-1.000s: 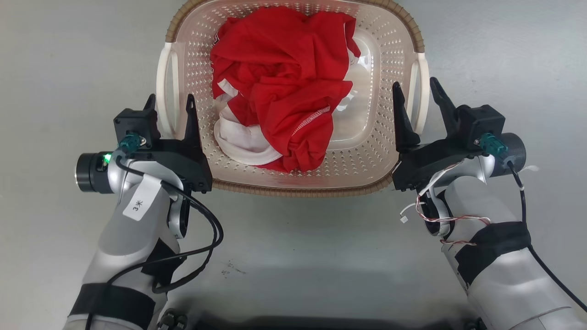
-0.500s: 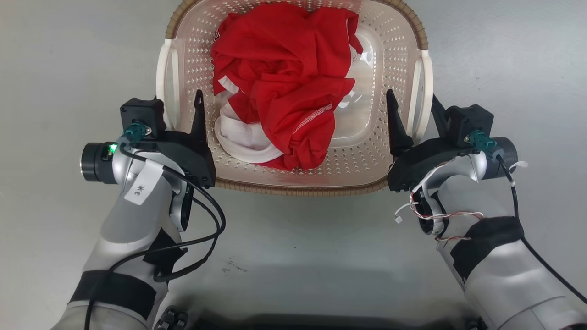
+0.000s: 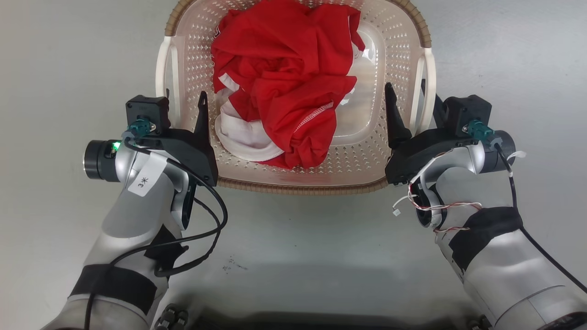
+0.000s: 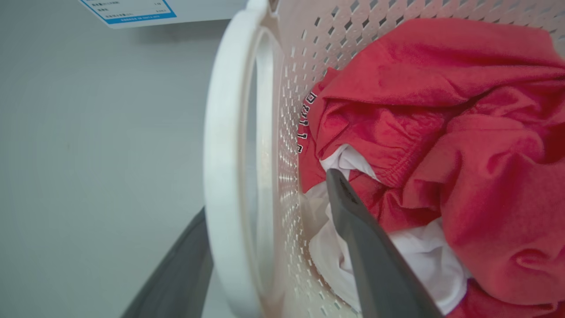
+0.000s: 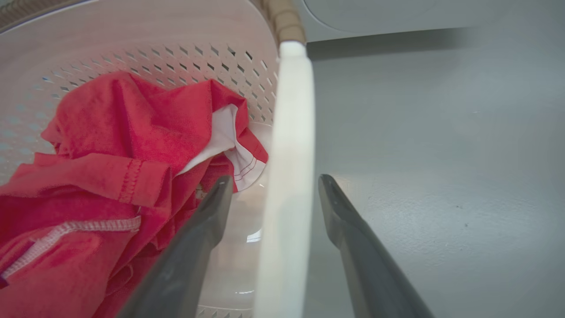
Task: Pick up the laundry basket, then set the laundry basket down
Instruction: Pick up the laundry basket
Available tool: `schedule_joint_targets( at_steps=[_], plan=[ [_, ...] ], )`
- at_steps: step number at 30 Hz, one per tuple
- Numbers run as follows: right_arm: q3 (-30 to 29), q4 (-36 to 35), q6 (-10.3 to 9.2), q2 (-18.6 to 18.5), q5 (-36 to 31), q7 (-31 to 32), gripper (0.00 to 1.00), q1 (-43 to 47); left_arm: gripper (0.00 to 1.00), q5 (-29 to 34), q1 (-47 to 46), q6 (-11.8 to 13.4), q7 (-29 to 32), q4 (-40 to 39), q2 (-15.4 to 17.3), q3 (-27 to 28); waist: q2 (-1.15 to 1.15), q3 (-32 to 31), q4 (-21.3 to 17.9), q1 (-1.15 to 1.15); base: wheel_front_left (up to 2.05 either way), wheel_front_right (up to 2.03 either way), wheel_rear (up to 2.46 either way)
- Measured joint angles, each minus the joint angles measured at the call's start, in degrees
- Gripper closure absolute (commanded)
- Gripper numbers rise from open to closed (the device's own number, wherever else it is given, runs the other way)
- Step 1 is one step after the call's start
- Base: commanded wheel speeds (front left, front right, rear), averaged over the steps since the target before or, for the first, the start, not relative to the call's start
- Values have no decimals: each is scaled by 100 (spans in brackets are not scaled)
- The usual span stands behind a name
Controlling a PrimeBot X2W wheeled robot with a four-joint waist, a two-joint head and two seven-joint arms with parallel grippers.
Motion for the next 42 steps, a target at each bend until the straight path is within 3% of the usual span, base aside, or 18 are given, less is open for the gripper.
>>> schedule_joint_targets(
  at_steps=[4, 6, 9, 12, 13, 15, 16, 24, 42],
  plan=[
    [89, 46, -5, 0, 101, 0, 7, -4, 0, -130, -4, -1, 10, 44, 0, -114, 0, 7, 3, 0, 0, 0, 0],
    [130, 69, -5, 0, 144, 0, 13, -16, 9, -144, -8, -1, 11, 59, 0, -163, 0, 9, 4, 0, 0, 0, 0],
    [205, 124, -7, 0, 207, 0, 27, -104, 40, -188, -25, -1, 23, 86, 11, -221, 0, 11, 6, 0, 0, 0, 0],
    [242, 169, -57, -30, 305, -1, 50, -125, 75, -230, -76, 0, 27, 129, 49, -318, 0, 12, 4, 0, 0, 0, 0],
    [255, 186, -58, -53, 321, -1, 55, -126, 100, -238, -94, -29, 27, 136, 62, -343, 0, 12, 4, 0, 0, 0, 0],
    [268, 220, -76, -78, 346, -1, 74, -146, 100, -272, -103, -45, 27, 136, 60, -391, 0, 8, 0, 0, 0, 0, 0],
    [268, 220, -76, -78, 346, -1, 100, -146, 100, -272, -103, -45, 27, 136, 60, -391, 0, 8, 0, 0, 0, 0, 0],
    [367, 412, -109, -86, 510, 0, 100, -218, 100, -577, -60, 8, 33, 132, 43, -699, 0, -106, -16, 1, 0, 0, 0],
    [1000, 962, -108, -74, 980, 1, 100, 241, 100, -1284, 666, 222, 233, 57, 55, -1459, 0, -1064, -86, 1, 0, 0, 0]
  ],
)
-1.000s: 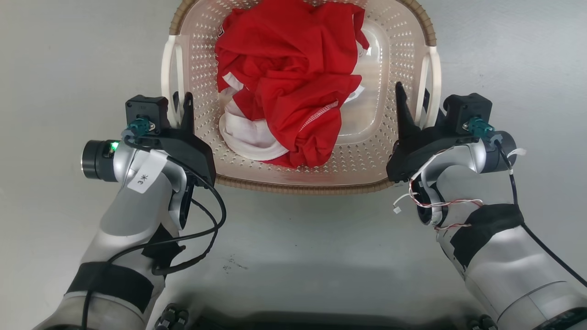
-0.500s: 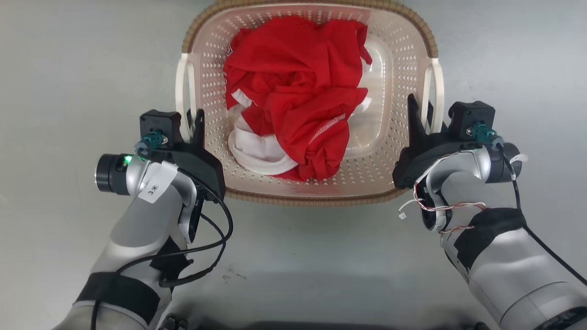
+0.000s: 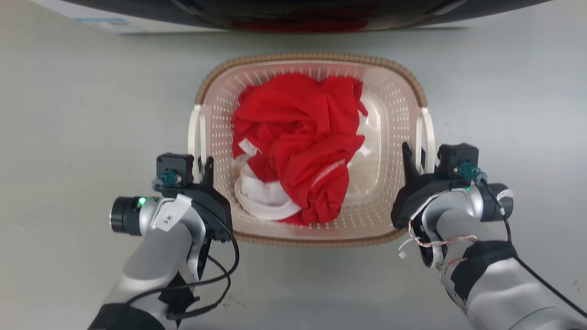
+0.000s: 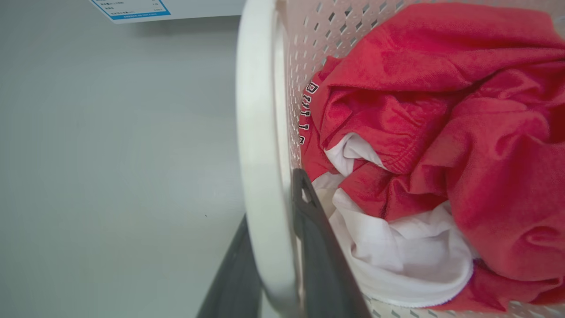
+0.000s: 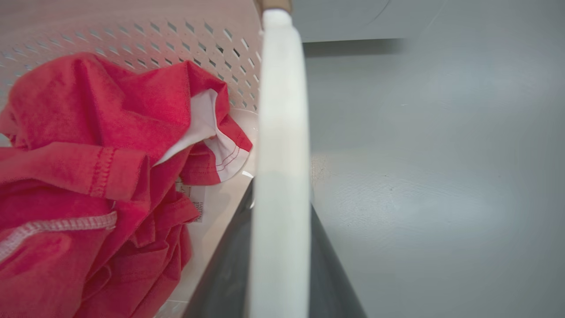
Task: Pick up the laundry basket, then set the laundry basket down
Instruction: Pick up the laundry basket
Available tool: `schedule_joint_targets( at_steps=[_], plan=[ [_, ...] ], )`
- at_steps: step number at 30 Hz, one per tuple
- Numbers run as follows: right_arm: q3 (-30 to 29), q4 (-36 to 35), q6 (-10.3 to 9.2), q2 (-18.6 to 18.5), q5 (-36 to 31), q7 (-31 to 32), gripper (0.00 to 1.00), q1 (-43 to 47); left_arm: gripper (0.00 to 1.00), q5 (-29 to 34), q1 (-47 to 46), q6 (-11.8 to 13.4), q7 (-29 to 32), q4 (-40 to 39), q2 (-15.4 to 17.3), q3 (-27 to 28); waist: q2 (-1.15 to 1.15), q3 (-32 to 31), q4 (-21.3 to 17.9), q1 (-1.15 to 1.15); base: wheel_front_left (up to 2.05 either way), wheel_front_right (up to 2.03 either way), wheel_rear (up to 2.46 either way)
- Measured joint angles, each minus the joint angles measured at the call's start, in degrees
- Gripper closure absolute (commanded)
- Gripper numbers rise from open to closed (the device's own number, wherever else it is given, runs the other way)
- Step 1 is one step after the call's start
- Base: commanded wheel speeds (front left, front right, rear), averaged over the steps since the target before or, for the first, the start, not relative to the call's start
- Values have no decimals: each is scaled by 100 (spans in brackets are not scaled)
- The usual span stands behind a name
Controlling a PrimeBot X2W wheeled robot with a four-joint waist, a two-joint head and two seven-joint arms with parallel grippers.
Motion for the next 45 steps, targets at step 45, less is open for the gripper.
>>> schedule_joint_targets(
  at_steps=[45],
  plan=[
    [1595, -64, -46, 52, 1533, 1013, 100, 2763, 100, -991, 2798, 63, 787, 348, 22, -1166, -1, -3733, -145, -1, 0, 0, 0]
  ],
)
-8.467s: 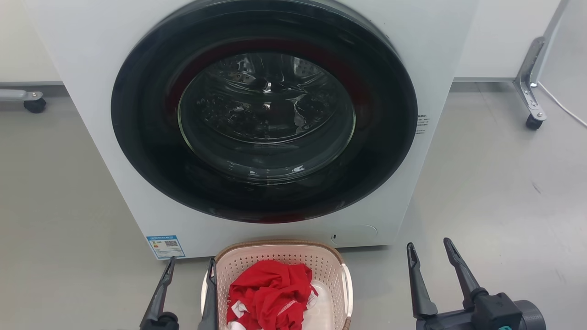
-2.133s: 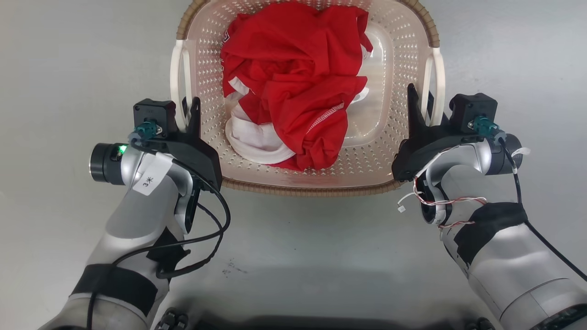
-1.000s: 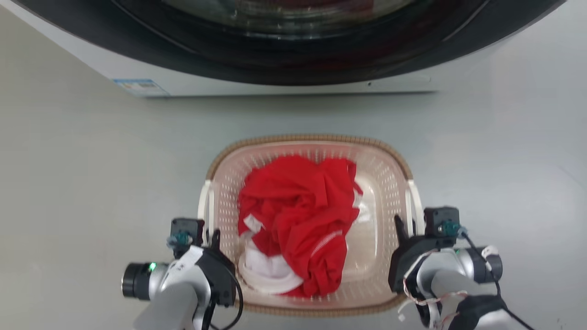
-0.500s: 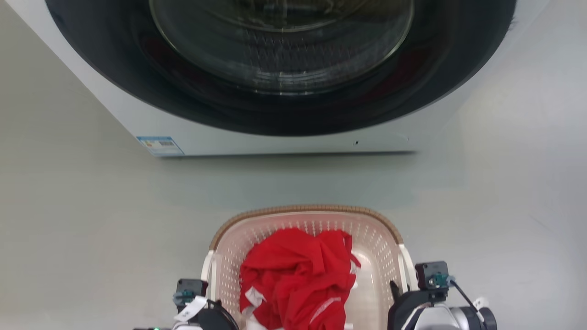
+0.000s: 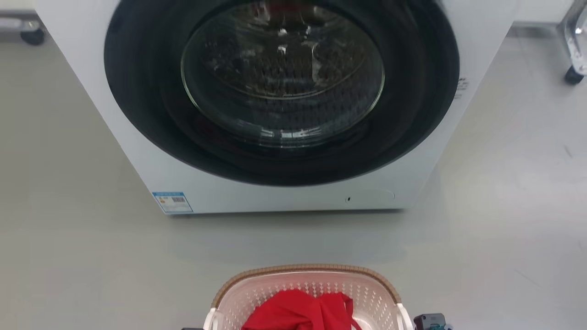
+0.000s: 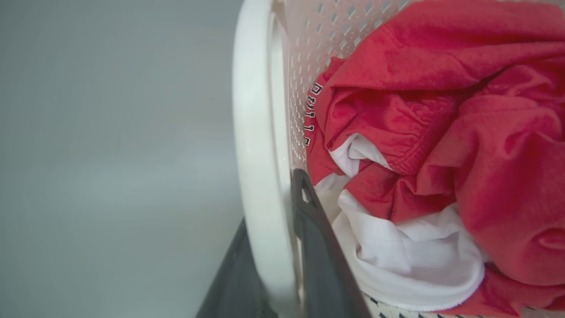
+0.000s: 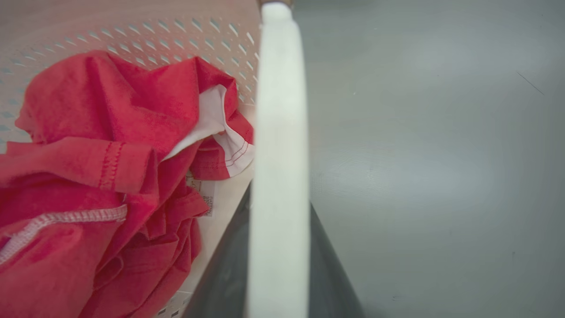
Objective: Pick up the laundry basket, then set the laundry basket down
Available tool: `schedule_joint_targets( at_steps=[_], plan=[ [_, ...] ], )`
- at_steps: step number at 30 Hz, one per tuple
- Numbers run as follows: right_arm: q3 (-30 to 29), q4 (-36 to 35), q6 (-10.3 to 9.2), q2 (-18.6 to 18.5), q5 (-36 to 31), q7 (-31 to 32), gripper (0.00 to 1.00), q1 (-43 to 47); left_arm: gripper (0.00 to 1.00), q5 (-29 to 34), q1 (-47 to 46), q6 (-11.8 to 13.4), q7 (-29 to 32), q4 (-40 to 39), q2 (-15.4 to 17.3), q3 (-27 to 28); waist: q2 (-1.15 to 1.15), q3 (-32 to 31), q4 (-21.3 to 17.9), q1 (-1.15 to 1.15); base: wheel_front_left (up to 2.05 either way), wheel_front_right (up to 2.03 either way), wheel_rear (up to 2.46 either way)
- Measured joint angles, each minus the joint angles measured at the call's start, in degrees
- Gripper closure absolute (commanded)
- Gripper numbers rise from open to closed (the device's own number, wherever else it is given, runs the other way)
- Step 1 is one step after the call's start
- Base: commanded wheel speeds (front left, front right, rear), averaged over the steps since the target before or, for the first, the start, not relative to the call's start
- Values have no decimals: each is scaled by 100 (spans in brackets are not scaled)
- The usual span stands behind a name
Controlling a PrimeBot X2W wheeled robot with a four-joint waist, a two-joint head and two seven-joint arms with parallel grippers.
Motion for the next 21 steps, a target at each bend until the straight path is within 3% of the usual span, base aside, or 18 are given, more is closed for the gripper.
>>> schedule_joint_targets(
  at_steps=[9, 21],
  plan=[
    [163, -98, -30, -8, 163, 103, 100, 104, 100, -20, 120, 1, 66, 23, 40, -93, 0, -499, -38, 0, 0, 0, 0],
    [305, -118, -31, -26, 387, 148, 100, 103, 100, -63, 118, 1, 118, 46, 44, -142, 1, -608, -93, 1, 0, 0, 0]
  ],
)
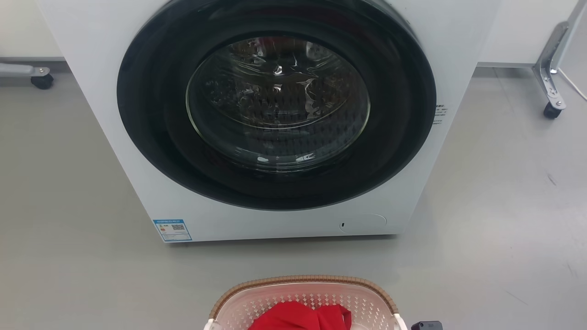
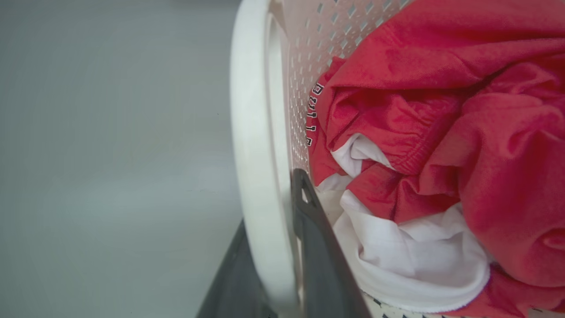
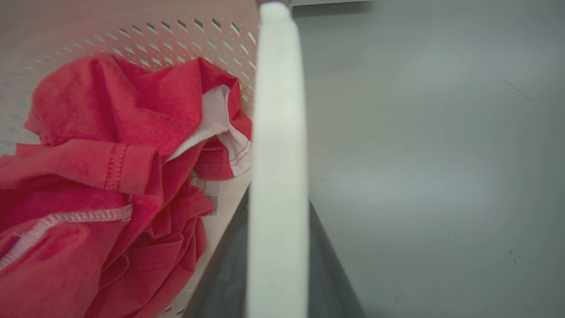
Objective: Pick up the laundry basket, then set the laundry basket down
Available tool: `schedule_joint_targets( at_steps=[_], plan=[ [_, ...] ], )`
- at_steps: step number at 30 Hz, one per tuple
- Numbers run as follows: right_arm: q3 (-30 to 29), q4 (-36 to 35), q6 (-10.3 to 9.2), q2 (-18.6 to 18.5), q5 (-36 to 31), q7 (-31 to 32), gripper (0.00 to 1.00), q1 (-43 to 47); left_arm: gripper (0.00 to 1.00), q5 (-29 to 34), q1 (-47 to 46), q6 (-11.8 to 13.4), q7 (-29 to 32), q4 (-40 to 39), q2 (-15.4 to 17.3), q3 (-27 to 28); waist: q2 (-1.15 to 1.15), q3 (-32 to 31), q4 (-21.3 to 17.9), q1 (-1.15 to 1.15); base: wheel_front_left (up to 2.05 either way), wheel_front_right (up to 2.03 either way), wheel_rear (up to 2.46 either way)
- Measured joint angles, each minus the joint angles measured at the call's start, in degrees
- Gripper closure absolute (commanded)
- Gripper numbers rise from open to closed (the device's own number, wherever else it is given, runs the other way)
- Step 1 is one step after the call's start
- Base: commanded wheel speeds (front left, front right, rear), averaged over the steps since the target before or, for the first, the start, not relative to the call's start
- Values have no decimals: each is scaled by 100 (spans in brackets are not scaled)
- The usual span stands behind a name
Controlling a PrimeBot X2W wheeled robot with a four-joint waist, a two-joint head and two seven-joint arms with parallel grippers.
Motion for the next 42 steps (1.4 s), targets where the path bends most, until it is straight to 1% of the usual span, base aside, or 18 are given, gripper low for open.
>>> schedule_joint_targets(
  at_steps=[24, 42],
  plan=[
    [267, 46, -1, -9, 319, -30, 100, -36, 100, -82, -9, 25, 7, 33, 4, -115, 1, -6, -18, 0, 0, 0, 0],
    [446, 74, -1, -9, 471, -104, 100, -162, 100, -119, -59, 33, -8, 70, 4, -140, 1, 122, -31, 0, 0, 0, 0]
  ],
)
